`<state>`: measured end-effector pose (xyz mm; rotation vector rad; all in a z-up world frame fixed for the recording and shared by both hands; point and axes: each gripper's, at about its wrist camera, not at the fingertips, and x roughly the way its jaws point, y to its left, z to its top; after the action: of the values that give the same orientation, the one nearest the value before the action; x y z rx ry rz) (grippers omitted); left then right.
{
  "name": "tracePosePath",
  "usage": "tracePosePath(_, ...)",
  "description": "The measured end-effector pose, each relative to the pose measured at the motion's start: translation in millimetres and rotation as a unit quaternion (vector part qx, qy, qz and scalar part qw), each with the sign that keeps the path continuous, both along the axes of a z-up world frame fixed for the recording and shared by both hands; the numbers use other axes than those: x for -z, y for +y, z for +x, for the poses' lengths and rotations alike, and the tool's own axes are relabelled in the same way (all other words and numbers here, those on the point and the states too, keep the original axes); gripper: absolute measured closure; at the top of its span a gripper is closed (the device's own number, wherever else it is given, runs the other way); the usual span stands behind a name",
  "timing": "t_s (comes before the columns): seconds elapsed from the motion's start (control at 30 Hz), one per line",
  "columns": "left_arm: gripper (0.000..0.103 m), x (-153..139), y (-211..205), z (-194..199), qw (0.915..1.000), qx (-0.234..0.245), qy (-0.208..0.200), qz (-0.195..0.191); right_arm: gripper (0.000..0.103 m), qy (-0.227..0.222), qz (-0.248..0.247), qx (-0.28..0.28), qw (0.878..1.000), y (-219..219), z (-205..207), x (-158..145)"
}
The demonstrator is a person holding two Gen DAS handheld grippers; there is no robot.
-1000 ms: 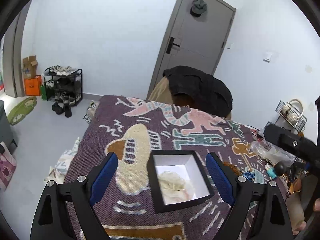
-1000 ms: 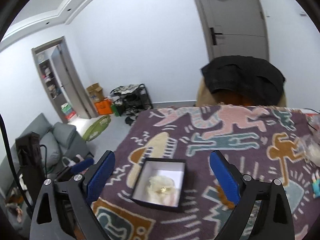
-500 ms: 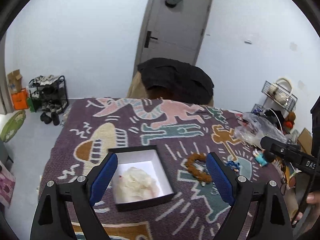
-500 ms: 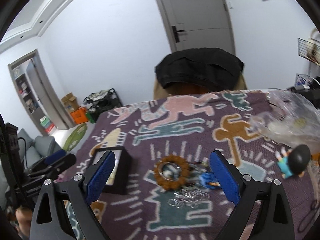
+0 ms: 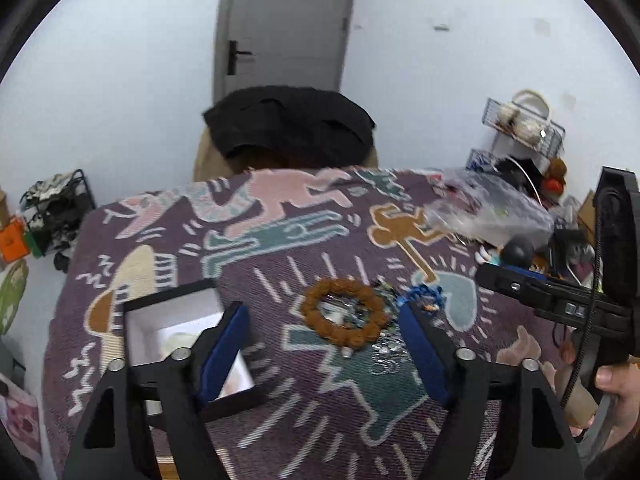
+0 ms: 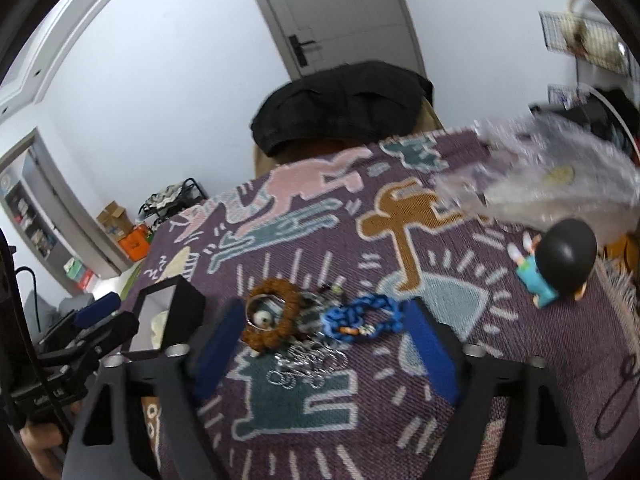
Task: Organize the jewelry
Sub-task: 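Grasp the brown wooden bead bracelet with left gripper while right gripper grasps the blue beaded bracelet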
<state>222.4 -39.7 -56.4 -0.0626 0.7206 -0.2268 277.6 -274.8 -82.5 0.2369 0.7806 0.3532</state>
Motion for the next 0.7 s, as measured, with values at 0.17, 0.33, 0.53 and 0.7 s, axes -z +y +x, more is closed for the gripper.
tracePosePath(0.17, 0.038, 11, -25, 18, 0.9995, 0.021, 0.026, 0.000, 0.044, 0.024, 0.011, 0.016, 1.000, -17, 8, 17)
tracePosePath(0.33, 0.044, 24, -47, 36, 0.9981, 0.035, 0.051, 0.009, 0.050, 0.048, 0.025, 0.023, 0.998, -28, 17, 32)
tracePosePath(0.53, 0.056, 46, -65, 58, 0.9952, 0.048, 0.080, 0.030, 0.058, 0.087, 0.061, 0.024, 0.994, -33, 31, 54)
tracePosePath(0.7, 0.061, 62, -67, 74, 0.9933, 0.045, 0.101, 0.035, 0.061, 0.119, 0.095, 0.027, 0.988, -31, 42, 72)
